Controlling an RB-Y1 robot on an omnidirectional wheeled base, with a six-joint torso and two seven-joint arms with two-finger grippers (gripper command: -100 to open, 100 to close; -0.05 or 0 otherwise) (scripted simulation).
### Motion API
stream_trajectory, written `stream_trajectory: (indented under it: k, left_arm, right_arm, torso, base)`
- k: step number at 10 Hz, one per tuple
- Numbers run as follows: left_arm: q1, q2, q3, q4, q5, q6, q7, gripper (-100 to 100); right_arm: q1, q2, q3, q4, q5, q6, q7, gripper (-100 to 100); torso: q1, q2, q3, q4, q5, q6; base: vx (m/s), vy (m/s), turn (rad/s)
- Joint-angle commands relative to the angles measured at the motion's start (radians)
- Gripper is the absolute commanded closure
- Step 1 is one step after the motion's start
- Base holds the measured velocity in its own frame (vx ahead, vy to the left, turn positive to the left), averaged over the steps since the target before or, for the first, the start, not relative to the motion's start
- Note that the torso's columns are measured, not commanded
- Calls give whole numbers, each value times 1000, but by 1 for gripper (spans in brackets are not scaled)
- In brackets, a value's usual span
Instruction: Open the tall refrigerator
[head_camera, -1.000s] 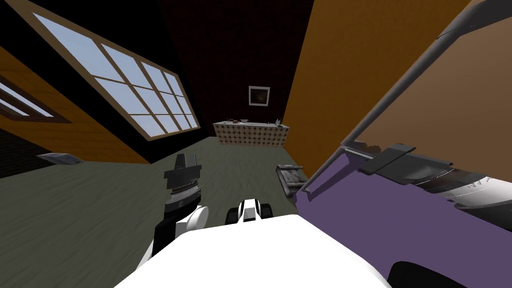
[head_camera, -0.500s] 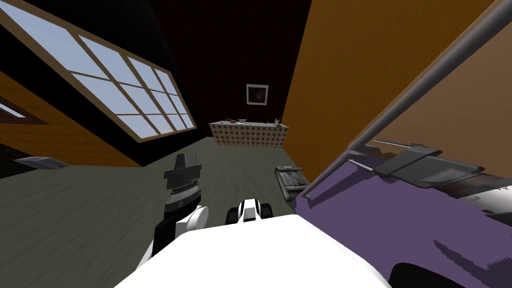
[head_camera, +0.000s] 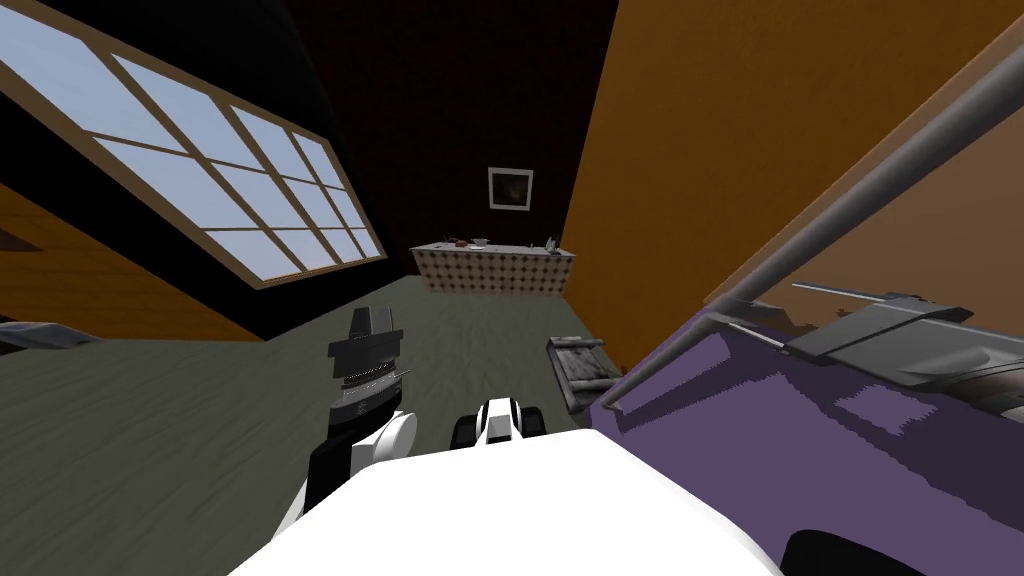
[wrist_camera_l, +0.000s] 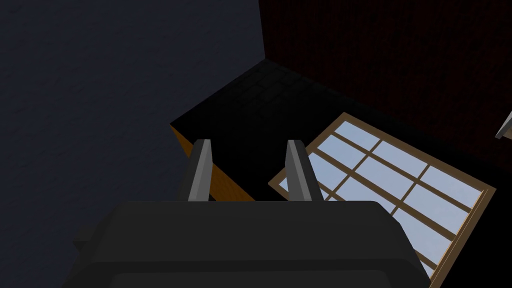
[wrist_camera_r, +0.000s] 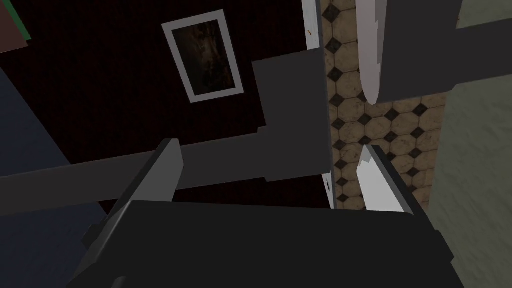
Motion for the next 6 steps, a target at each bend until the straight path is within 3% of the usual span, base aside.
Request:
stream_trajectory:
  k: [1,2,3,6]
  left_arm:
    - [0,0,0,0,0,0,0,0]
    - [0,0,0,0,0,0,0,0]
    - [0,0,0,0,0,0,0,0]
    - [-1,-1,-1,0,0,0,0,0]
  right_arm:
    - [0,0,0,2,0,2,-1,-100]
    - [0,0,0,1,0,2,-1,100]
    - [-7,-8,-5,-48,-9,-17,0,100]
    - [-18,-19,-17,-122,-25,-44,0,100]
  torso:
    - [4,4,2,1,1,0]
    - [4,6,4,2,2,0]
    - [3,5,3,3,3,0]
    - [15,11,6,5,10,2]
  base:
    - [13,-11,4]
    - [7,-2,2]
    - [-78,63,-23]
    - [-169,128,13]
